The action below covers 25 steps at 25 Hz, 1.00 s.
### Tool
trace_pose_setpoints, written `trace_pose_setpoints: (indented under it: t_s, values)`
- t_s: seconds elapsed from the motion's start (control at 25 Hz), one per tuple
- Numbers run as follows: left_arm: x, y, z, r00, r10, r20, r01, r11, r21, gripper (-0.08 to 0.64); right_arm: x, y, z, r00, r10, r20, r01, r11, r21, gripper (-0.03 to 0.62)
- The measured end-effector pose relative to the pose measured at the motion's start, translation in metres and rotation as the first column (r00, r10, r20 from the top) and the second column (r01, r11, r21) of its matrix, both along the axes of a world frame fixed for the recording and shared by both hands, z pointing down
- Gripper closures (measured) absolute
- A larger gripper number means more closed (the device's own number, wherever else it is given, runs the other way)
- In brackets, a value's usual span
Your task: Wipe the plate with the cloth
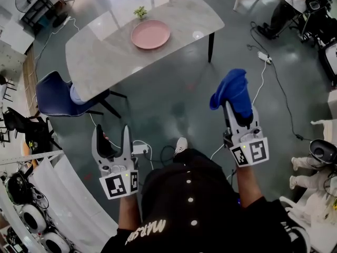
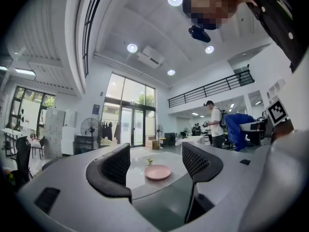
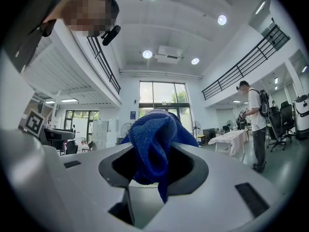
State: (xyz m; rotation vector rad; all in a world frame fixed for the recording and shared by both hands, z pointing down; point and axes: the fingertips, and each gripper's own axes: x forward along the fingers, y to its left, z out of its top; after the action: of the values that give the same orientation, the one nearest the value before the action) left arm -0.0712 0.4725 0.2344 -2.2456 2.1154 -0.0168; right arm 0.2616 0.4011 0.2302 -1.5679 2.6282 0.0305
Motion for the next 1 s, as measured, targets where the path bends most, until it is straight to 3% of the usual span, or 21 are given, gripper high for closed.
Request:
trace_pose_setpoints:
  t_s: [0.4,1.0]
  values:
    - [0.027,-0.050,-0.006,0.999,-0.028,-0.031,0.029,0.999,0.032,0.235,0.011,-0.059,0.007,0.998,-0.066,0.013,0.066,0.998,-0.018,0.440]
    - [0.031,-0.068,0.004,0.999,-0.042,-0.026,0.042,0.999,0.012,0.239,0.024,-0.076,0.010,0.999,-0.049,0.010,0.049,0.999,-0.014,0.440]
